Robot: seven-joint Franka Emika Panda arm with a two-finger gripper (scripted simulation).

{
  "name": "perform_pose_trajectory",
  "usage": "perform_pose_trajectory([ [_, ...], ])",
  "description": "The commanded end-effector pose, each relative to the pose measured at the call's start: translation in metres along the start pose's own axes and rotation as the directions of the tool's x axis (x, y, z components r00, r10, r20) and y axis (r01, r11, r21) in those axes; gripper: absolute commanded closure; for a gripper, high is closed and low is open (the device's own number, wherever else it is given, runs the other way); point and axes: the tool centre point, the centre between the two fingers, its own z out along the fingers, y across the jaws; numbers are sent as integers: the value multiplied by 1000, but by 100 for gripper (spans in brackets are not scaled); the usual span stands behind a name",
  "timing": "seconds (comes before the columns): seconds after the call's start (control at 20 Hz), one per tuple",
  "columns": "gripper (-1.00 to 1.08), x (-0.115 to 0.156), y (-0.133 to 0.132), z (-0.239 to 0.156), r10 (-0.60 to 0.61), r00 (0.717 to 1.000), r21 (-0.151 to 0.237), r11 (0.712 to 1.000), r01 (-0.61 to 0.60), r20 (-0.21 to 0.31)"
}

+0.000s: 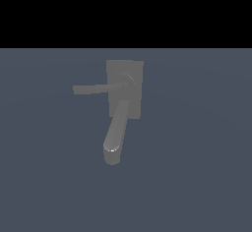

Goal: Turn on the faucet by rotating a designated handle.

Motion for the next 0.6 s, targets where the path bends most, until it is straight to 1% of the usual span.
perform_pose_trajectory([
  [0.0, 108, 13, 0, -15, -28, 998, -100, 995, 23, -48],
  [0.1, 108, 24, -2, -27, -58, 995, -176, 983, 43, -83],
  [0.25, 108, 41, -10, -45, -114, 985, -287, 955, 72, -131],
  [0.4, 108, 57, -21, -63, -181, 968, -391, 915, 101, -172],
  [0.55, 108, 73, -38, -80, -257, 945, -488, 863, 130, -204],
])
